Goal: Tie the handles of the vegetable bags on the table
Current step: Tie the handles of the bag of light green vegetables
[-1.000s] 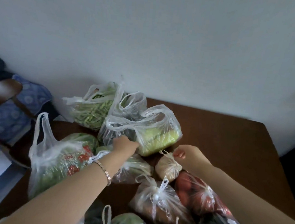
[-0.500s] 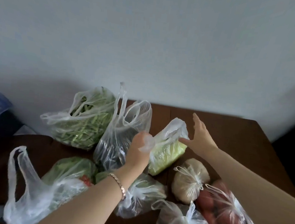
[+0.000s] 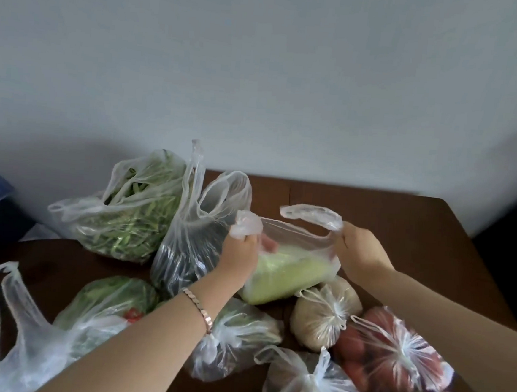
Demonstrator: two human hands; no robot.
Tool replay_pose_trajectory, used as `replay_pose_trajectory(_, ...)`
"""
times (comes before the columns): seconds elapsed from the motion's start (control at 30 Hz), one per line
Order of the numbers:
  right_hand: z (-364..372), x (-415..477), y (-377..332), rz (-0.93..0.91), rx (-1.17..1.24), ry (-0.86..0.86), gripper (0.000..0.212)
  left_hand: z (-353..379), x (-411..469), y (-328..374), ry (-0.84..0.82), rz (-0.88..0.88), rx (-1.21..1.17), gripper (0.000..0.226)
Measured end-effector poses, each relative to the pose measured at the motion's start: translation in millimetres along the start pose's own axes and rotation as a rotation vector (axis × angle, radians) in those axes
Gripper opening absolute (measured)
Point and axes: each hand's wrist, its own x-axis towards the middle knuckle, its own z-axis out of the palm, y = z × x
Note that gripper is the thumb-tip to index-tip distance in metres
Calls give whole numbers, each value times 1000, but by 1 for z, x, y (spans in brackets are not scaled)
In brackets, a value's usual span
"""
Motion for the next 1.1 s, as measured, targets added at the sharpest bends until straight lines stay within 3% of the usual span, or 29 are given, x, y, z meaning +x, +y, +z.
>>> replay_pose_trajectory(0.17,4,-27,16,82,337,-232,42,17,-17,-12,-50,-129,-79,41)
replay_pose_trajectory(0.23,4,-29,17,121,452,-199,44,19,-25,-12,-138,-161,-148,28)
replay_pose_trajectory(0.3,5,-27,18,138,580,-141,45,19,-29,-9,-167,-87,-215,25)
replay_pose_trajectory(0.5,5,-21,9,-10,852,83,30,9,-16,0,-63,42,-626,43)
replay_pose_trajectory(0.6,10,-11,3,105,1103,95,39,5,-5,4,-48,-45,-892,42)
replay_pose_trajectory(0.7,14,9,-3,341,1868,-10,39,6,2,4,34,-169,-1258,38)
replay_pose_trajectory(0.77,15,20,0,471,2174,32,37,5,7,-2,99,-258,-1424,35)
replay_pose_trajectory(0.83,22,28,-1,572,2189,86,39,4,12,-10,106,-364,-1330,34)
replay_pose_trajectory(0.93,35,29,-2,670,1768,-25,35,4,13,-13,-36,-461,-944,28)
replay_pose_trajectory(1.0,43,25,0,673,1422,-139,30,8,9,-11,-164,-488,-775,37)
replay_pose_trajectory(1.1,55,18,4,712,1258,-189,25,23,3,-16,-202,-463,-603,59)
